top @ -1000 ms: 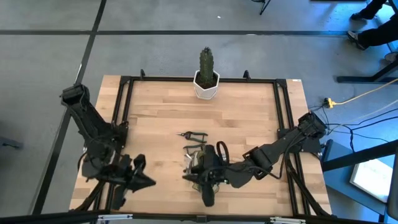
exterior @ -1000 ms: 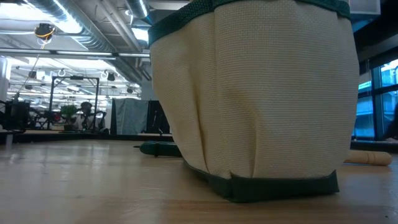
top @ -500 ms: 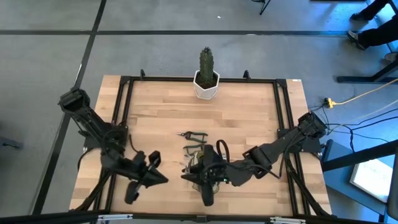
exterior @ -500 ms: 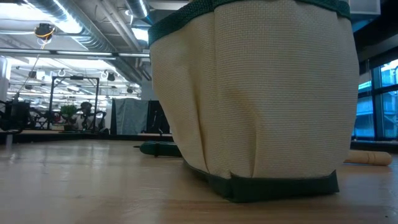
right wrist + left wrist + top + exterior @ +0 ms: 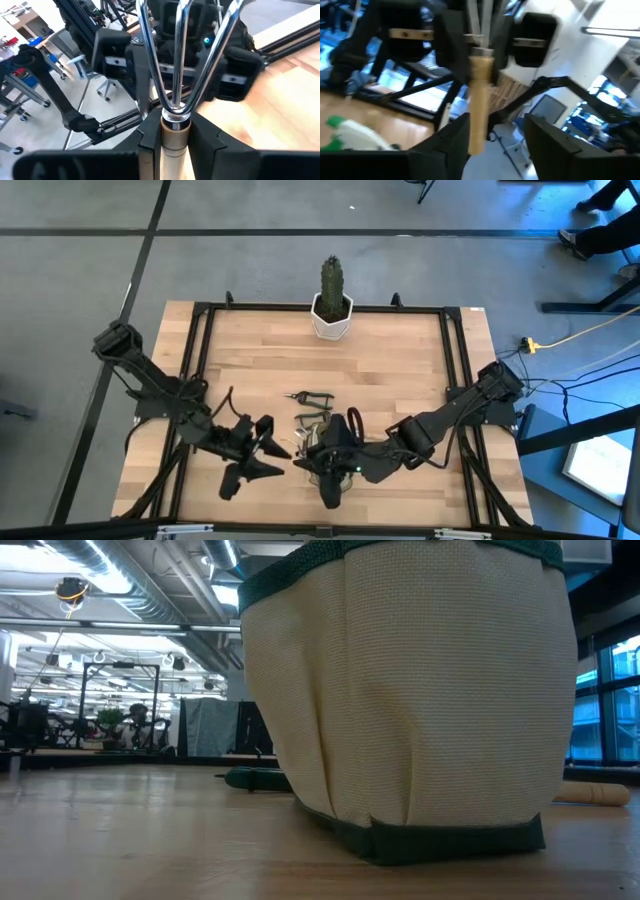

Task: Pick & Place Garden tools in Gardening bag
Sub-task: Put the hand rake into the gardening bag

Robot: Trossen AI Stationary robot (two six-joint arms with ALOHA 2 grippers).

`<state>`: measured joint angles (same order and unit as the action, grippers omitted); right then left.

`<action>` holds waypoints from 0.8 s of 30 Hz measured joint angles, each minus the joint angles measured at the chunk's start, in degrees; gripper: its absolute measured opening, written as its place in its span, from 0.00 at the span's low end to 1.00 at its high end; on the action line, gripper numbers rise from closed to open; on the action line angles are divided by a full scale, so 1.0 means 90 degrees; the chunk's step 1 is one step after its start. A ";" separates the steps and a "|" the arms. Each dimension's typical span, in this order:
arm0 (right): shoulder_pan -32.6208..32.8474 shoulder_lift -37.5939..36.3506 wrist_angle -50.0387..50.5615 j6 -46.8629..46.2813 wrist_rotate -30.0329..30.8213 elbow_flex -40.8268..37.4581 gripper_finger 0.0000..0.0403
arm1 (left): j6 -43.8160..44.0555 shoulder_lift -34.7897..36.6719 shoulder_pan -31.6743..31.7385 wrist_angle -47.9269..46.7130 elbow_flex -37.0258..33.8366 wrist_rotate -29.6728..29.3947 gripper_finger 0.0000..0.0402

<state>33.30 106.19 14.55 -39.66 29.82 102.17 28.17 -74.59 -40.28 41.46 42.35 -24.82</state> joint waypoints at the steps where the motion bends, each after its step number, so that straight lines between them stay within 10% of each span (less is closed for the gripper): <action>1: -0.0020 0.0019 -0.0031 0.0000 0.0004 0.0000 0.17 | 0.0040 0.0000 0.0059 -0.0096 0.0026 0.0001 0.47; 24: -0.0158 0.0097 -0.0294 0.0168 0.0179 0.0000 0.17 | 0.0291 -0.0050 0.0760 0.0022 0.0051 0.1197 0.48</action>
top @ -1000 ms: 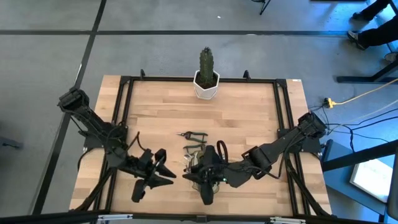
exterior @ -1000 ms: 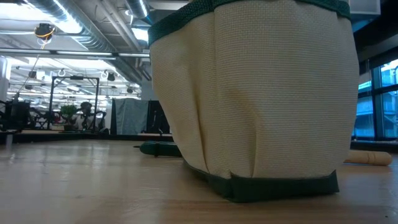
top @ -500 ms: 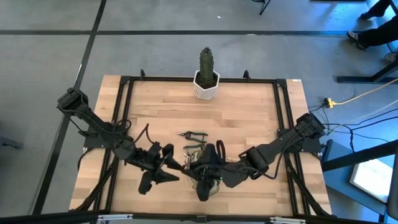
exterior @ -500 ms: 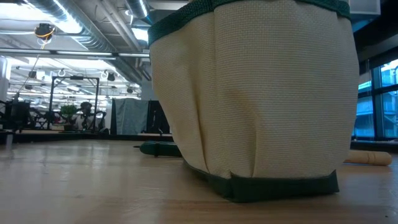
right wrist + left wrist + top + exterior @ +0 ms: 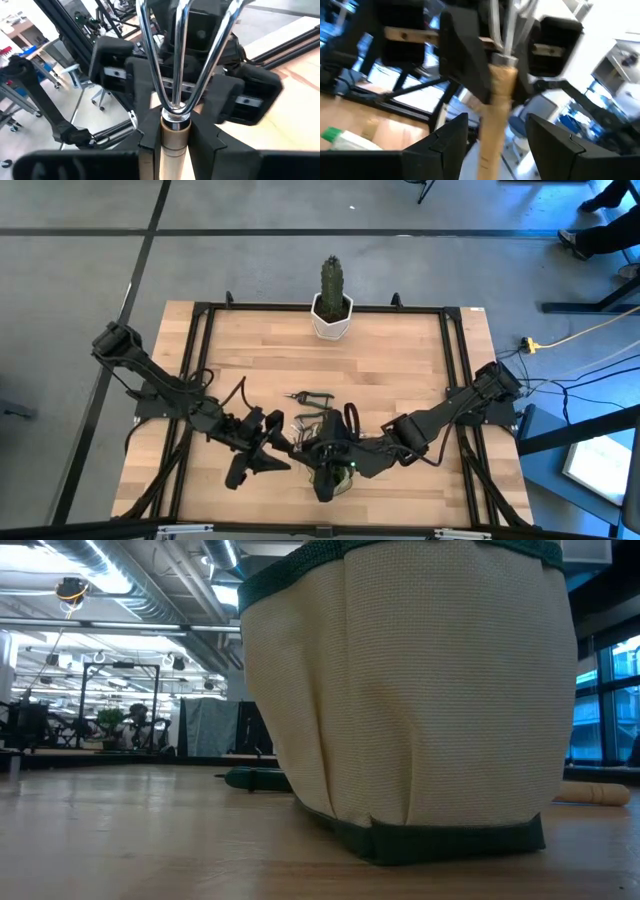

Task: Pick & Place Garden tools in Gardening bag
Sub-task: Put the hand rake into the gardening bag

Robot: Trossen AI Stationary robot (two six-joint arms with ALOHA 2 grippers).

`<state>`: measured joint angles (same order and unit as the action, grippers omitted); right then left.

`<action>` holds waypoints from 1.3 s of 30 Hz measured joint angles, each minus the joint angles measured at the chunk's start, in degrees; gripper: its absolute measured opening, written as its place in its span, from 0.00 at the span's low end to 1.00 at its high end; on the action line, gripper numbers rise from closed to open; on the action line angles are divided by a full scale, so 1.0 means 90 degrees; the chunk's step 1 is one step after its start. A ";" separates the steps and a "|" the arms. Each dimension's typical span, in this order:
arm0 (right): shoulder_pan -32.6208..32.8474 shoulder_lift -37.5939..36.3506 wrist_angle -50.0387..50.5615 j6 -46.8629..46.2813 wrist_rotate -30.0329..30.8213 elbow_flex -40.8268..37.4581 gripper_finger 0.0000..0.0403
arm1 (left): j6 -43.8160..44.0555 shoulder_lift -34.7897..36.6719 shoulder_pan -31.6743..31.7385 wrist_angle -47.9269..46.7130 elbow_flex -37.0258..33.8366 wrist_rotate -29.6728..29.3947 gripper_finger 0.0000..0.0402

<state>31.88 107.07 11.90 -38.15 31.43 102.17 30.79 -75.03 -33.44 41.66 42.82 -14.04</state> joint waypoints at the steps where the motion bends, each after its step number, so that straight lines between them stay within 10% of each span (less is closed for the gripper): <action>1: 0.0000 0.0000 0.0029 0.0000 -0.0008 0.0000 0.17 | 0.0001 0.0023 -0.0009 -0.0007 -0.0001 0.0140 0.48; 10: 0.0138 0.0000 0.0368 -0.0198 0.0070 0.0007 0.17 | 0.0280 0.0132 -0.0154 -0.0024 0.0001 0.0513 0.48; 22: 0.0160 0.0032 0.1939 -0.1548 0.1441 0.0005 0.17 | -0.1298 0.0130 -0.0749 -0.1593 0.0797 -0.3358 0.35; 39: 0.0002 0.0032 0.2280 -0.1380 0.1652 0.0005 0.17 | -0.0743 0.0113 0.0226 -0.2609 0.1225 -0.2834 0.43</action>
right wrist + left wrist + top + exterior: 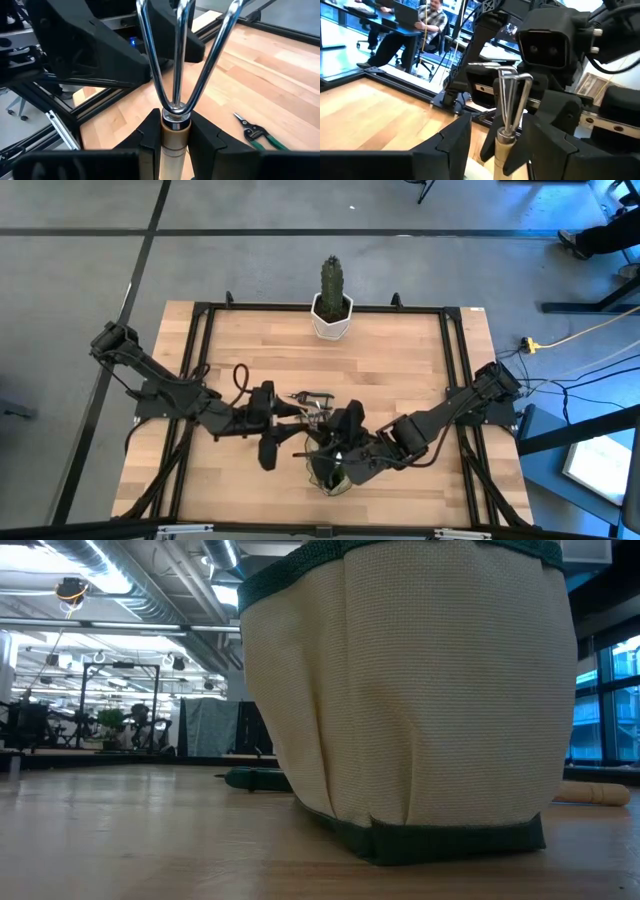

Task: Pick & Place Garden tools in Gardening bag
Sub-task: Put the hand rake into the gardening bag

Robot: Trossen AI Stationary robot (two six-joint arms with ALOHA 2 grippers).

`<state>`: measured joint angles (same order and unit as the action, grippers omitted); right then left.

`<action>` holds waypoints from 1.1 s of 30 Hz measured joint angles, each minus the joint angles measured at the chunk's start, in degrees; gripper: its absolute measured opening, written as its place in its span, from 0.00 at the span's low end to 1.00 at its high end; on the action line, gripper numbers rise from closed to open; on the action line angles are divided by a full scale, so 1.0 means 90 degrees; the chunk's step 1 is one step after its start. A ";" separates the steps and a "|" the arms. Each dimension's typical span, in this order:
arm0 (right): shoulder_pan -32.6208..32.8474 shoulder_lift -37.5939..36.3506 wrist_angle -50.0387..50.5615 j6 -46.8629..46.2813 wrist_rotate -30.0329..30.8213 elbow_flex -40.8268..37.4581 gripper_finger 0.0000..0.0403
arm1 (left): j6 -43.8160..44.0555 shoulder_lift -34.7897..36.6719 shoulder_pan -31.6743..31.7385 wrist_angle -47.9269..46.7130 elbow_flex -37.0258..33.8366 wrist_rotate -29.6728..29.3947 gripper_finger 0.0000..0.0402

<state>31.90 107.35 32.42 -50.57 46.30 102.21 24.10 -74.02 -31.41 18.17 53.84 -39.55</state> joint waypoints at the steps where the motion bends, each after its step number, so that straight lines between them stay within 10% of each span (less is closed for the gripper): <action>1: -0.0012 0.0000 0.0000 0.0000 0.0000 0.0000 0.17 | 0.0012 0.0000 0.0027 0.0001 0.0000 0.0006 0.43; 33: -0.0191 0.0335 0.0170 -0.0284 -0.0080 -0.0002 0.17 | -0.0200 -0.0794 0.0506 0.0393 0.0415 -0.0206 0.36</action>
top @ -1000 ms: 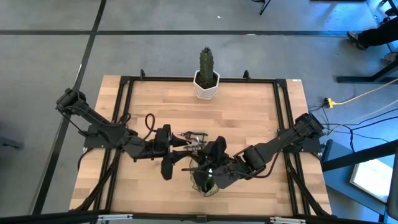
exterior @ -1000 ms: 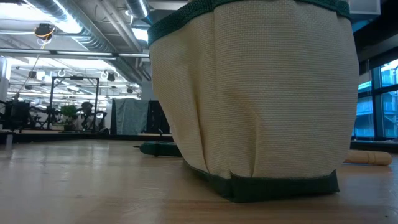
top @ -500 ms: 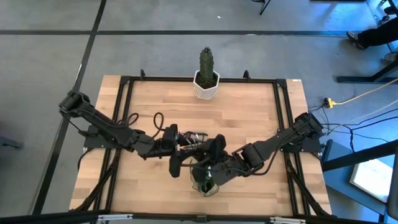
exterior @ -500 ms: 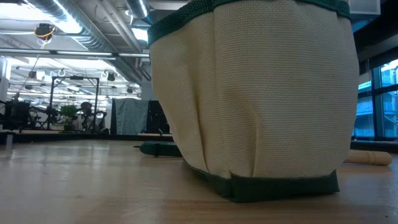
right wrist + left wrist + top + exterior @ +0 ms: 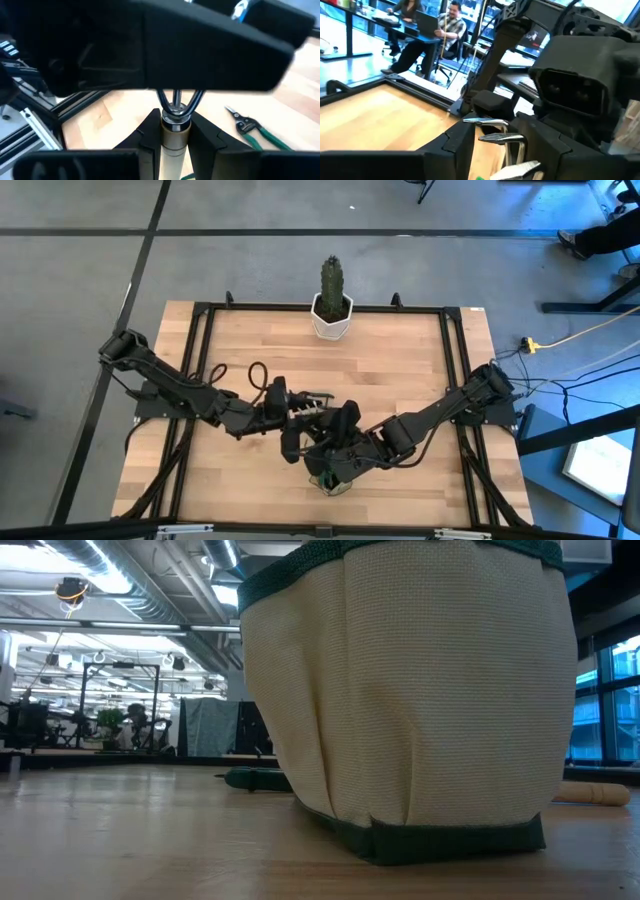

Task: Pick & Place Garden tools in Gardening bag
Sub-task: Put the hand rake into the gardening bag

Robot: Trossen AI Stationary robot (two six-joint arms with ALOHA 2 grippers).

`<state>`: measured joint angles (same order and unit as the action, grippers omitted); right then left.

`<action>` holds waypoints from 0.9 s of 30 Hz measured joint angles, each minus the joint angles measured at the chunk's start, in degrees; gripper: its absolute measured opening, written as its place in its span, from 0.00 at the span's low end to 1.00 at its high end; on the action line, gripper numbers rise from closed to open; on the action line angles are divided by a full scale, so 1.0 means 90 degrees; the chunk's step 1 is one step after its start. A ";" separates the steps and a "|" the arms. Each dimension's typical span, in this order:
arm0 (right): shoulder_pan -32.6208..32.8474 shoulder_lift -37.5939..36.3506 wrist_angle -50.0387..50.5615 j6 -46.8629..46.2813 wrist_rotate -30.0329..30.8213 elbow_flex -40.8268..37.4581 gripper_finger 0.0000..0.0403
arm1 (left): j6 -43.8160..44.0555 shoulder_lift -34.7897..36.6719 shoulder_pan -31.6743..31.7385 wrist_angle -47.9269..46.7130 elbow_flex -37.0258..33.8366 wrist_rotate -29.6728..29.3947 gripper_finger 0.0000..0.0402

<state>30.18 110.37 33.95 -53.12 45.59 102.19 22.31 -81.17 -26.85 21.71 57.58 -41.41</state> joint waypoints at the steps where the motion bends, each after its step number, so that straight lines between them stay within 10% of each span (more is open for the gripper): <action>1: 0.0002 -0.0002 0.0010 0.0026 0.0064 0.0000 0.17 | 0.0007 0.0004 -0.0021 -0.0031 0.0000 -0.0082 0.35; 18: 0.0021 -0.0041 -0.0206 0.0216 0.0436 0.0002 0.17 | 0.0658 0.0012 -0.0209 -0.0134 0.0000 -0.0569 0.46; 27: 0.0014 -0.0049 -0.0214 0.0216 0.0573 0.0005 0.17 | 0.0777 0.0014 -0.0233 -0.0246 0.0002 -0.0643 0.22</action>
<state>30.30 109.93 32.03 -51.18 50.74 102.24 29.30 -81.04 -28.95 19.50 57.60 -47.20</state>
